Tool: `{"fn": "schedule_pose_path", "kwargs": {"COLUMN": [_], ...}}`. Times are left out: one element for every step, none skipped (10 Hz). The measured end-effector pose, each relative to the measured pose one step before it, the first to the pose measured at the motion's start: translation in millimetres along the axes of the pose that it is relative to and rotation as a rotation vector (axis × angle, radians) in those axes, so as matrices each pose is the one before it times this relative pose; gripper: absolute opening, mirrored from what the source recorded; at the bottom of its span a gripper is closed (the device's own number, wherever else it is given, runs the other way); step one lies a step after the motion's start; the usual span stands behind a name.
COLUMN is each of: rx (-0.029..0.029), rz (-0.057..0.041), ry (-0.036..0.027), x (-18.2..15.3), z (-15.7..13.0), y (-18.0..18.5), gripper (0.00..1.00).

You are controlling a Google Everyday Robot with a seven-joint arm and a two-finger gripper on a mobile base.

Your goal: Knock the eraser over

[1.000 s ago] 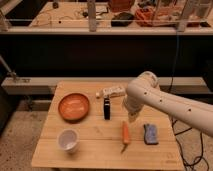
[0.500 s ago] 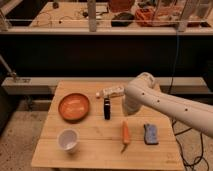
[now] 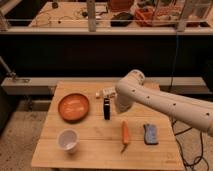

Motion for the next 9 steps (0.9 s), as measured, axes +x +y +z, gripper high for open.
{"fn": "schedule_pose_path", "kwargs": {"rx": [0.00254, 0.00152, 0.00176, 0.0009, 0.00342, 0.00219, 0.00188, 0.00184, 0.00463], "rz": [-0.0094, -0.01015, -0.00962, -0.00511, -0.00759, -0.0089, -0.00674, -0.00282, -0.00661], "ry": [-0.00091, 0.00066, -0.00394, -0.00249, -0.00267, -0.00411, -0.00045, -0.00308, -0.00309], "x": [-3.72, -3.42, -3.39, -2.64, -3.91, -2.92, -1.19, -1.57, -1.59], "z": [1.26, 1.52, 0.8, 1.49, 0.85, 1.91, 1.48, 0.45, 0.93], "y": [-4.85, -4.14, -3.4, -2.68, -3.79, -2.39, -1.72, -1.05, -2.66], "gripper": [0.0, 0.0, 0.0, 0.0, 0.0, 0.0, 0.0, 0.0, 0.0]}}
